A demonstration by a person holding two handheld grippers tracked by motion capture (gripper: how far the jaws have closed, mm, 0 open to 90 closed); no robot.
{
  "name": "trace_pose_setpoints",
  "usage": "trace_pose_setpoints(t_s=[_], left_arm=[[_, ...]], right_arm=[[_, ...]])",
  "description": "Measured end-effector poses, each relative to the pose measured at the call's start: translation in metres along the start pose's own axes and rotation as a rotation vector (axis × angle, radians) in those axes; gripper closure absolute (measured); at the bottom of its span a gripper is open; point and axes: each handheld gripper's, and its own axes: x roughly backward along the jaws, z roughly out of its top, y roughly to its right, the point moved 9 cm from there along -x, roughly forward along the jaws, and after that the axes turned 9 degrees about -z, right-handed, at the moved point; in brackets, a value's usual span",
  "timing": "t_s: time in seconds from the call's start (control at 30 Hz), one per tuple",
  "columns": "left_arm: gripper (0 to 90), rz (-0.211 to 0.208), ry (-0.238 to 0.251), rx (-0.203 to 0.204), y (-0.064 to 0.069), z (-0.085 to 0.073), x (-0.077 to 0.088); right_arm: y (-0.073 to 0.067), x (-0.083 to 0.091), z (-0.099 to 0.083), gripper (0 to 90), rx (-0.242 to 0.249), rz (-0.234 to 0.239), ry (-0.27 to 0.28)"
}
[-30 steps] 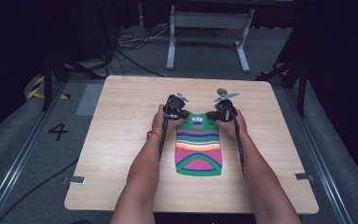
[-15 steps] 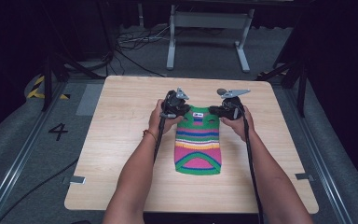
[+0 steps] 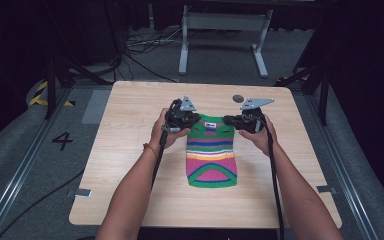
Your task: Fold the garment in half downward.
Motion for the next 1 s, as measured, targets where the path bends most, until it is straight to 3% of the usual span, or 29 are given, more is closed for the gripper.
trace_pose_setpoints(t_s=[0.1,0.27,0.43,0.7,1.0], left_arm=[[83.2,-0.011,-0.002,-0.012,0.004,-0.001,0.002],[83.1,-0.022,-0.014,-0.073,0.019,-0.004,0.011],[83.2,-0.041,-0.028,-0.108,0.032,-0.009,0.018],[83.5,-0.085,-0.063,-0.137,0.053,-0.02,0.02],[83.5,-0.098,-0.055,-0.167,0.074,-0.027,0.024]], right_arm=[[-0.004,0.004,-0.001,84.9,0.008,0.012,0.005],[-0.014,0.015,-0.003,84.9,0.041,0.036,0.015],[-0.023,0.022,-0.007,84.9,0.069,0.061,0.013],[-0.037,0.029,-0.016,84.9,0.102,0.1,0.002],[-0.051,0.042,-0.026,84.7,0.138,0.142,-0.009]])
